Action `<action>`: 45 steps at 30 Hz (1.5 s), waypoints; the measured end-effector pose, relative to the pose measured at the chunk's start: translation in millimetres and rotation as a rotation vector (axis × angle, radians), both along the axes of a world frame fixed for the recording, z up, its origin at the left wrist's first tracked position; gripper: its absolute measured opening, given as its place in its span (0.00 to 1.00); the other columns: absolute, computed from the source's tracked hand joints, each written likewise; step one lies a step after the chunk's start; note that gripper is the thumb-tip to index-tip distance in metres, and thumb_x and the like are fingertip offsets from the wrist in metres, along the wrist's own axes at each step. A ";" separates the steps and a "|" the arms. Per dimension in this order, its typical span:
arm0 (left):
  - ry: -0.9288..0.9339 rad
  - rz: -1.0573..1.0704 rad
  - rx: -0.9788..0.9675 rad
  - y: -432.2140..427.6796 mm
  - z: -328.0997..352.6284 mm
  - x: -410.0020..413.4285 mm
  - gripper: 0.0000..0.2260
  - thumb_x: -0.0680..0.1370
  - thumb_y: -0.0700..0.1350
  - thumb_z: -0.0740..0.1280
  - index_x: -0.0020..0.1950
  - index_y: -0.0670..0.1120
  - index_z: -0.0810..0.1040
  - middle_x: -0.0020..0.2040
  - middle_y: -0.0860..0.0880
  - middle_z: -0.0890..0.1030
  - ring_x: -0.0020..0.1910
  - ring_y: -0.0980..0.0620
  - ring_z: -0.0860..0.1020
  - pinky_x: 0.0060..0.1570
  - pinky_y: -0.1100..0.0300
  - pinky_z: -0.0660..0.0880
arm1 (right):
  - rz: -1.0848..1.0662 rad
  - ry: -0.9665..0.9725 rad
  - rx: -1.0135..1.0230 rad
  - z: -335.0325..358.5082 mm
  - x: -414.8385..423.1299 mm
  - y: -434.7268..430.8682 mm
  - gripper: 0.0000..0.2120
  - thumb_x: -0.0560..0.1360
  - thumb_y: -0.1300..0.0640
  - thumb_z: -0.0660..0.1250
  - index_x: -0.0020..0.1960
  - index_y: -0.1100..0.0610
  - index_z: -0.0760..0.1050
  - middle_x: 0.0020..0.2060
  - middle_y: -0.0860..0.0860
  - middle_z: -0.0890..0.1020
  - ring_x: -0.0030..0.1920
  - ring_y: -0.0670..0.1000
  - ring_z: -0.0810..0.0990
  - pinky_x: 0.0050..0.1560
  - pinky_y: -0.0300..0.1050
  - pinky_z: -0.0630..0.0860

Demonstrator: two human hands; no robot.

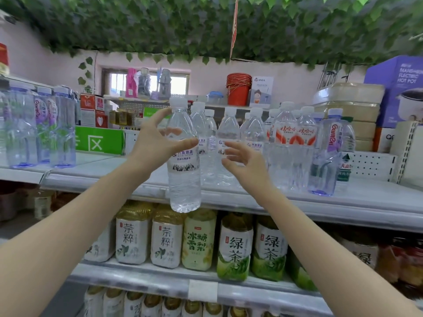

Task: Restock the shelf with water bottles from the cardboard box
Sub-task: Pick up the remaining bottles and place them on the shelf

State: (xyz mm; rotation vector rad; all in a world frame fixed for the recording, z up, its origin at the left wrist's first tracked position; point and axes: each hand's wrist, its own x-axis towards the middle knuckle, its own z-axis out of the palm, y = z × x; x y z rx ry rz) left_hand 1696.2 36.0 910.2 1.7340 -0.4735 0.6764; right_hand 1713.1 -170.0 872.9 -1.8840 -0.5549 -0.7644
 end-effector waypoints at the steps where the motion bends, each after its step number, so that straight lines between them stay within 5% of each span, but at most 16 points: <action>1: 0.002 0.003 -0.010 -3.8 -1.3 -2.0 0.46 0.58 0.54 0.77 0.73 0.51 0.62 0.55 0.48 0.80 0.56 0.54 0.76 0.59 0.50 0.72 | 0.010 0.015 0.001 -4.7 -4.0 -1.7 0.20 0.74 0.58 0.69 0.66 0.53 0.73 0.55 0.49 0.80 0.54 0.44 0.79 0.53 0.33 0.75; 6: 0.038 -0.010 -0.124 -19.8 -7.5 -6.6 0.46 0.57 0.56 0.77 0.72 0.54 0.62 0.54 0.48 0.81 0.56 0.49 0.78 0.56 0.41 0.75 | 0.080 0.102 -0.024 -21.5 -23.9 -3.6 0.24 0.73 0.55 0.71 0.68 0.50 0.70 0.56 0.47 0.79 0.56 0.42 0.78 0.54 0.36 0.76; 13: 0.061 -0.066 -0.222 -41.0 -10.0 -3.2 0.41 0.61 0.49 0.79 0.70 0.54 0.63 0.55 0.46 0.80 0.52 0.49 0.80 0.52 0.44 0.78 | 0.098 0.152 -0.118 -28.3 -36.2 -0.6 0.34 0.67 0.52 0.77 0.69 0.45 0.66 0.60 0.44 0.76 0.60 0.45 0.75 0.59 0.46 0.75; 21: 0.003 -0.047 -0.166 -53.8 -12.5 -2.7 0.39 0.63 0.50 0.79 0.69 0.55 0.64 0.56 0.48 0.78 0.54 0.54 0.77 0.49 0.51 0.78 | -0.014 0.149 -0.123 -30.8 -37.8 9.1 0.45 0.62 0.52 0.80 0.71 0.43 0.57 0.54 0.42 0.75 0.57 0.44 0.75 0.59 0.45 0.73; 28: -0.063 -0.004 -0.071 -55.0 -15.9 -0.7 0.39 0.63 0.54 0.78 0.70 0.56 0.63 0.64 0.49 0.74 0.54 0.61 0.73 0.48 0.63 0.71 | -0.126 0.109 -0.138 -30.7 -35.7 18.5 0.43 0.62 0.51 0.79 0.69 0.45 0.58 0.57 0.44 0.76 0.55 0.46 0.75 0.50 0.40 0.69; 33: -0.032 -0.094 0.075 -42.1 -5.8 -0.3 0.38 0.64 0.63 0.69 0.71 0.55 0.64 0.60 0.53 0.75 0.57 0.55 0.75 0.56 0.46 0.76 | -0.153 0.051 -0.069 -19.8 -27.3 15.6 0.38 0.62 0.53 0.80 0.65 0.44 0.61 0.49 0.39 0.76 0.52 0.42 0.75 0.44 0.29 0.68; 41: 0.068 0.026 0.195 12.3 -18.7 27.3 0.22 0.76 0.58 0.63 0.69 0.56 0.67 0.59 0.53 0.76 0.57 0.49 0.75 0.57 0.49 0.72 | -0.213 -0.009 0.078 4.4 -1.1 8.5 0.39 0.63 0.55 0.79 0.67 0.50 0.61 0.51 0.45 0.77 0.46 0.38 0.76 0.37 0.22 0.69; 45: 0.076 0.063 0.220 30.9 -26.0 40.6 0.18 0.76 0.56 0.64 0.65 0.55 0.70 0.59 0.51 0.76 0.55 0.49 0.77 0.52 0.55 0.70 | -0.239 -0.016 0.143 3.5 18.0 15.3 0.38 0.64 0.56 0.79 0.67 0.50 0.61 0.44 0.37 0.73 0.43 0.35 0.74 0.39 0.23 0.70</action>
